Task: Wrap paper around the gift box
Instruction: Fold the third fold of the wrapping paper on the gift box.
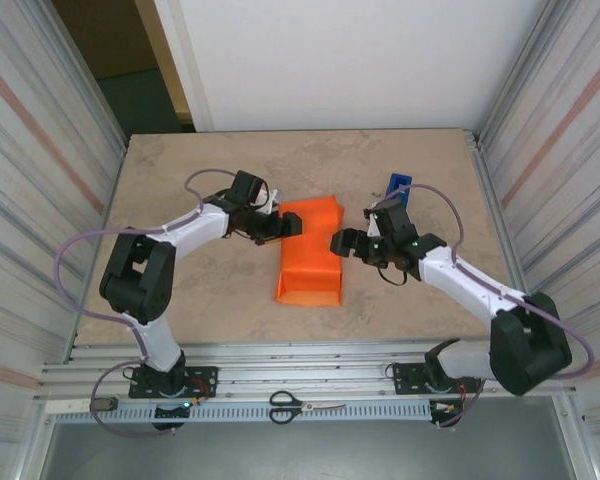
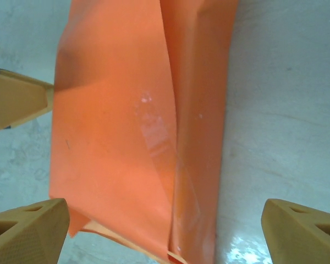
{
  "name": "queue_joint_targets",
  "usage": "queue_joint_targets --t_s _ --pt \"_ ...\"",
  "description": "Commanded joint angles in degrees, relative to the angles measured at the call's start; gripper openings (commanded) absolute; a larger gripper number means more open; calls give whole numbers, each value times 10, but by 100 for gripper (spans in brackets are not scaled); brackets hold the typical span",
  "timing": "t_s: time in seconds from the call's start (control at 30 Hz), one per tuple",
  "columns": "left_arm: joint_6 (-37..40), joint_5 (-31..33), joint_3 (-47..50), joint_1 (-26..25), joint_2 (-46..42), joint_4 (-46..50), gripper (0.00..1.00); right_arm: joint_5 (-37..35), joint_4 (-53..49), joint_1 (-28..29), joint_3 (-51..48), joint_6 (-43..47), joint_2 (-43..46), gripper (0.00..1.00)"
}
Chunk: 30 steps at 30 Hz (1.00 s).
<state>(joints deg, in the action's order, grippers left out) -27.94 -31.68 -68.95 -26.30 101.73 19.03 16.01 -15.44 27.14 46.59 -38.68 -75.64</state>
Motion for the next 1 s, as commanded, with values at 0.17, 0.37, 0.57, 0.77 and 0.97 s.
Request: queue_joint_targets --t_s 0.17,0.37,0.57,0.77,0.97 --pt "34 30 52 -1 -102 5 80 74 -6 -4 83 -19 -144 90" --pt "46 25 145 -4 -162 -20 79 90 -8 -8 93 -6 -192 91" --pt "70 43 187 -44 -174 -22 79 74 -30 -9 81 4 -232 81" --pt "97 135 198 -96 -164 6 78 61 -33 -8 59 4 -233 78" --pt "99 151 200 -113 -141 4 69 63 -34 -4 55 7 -222 80"
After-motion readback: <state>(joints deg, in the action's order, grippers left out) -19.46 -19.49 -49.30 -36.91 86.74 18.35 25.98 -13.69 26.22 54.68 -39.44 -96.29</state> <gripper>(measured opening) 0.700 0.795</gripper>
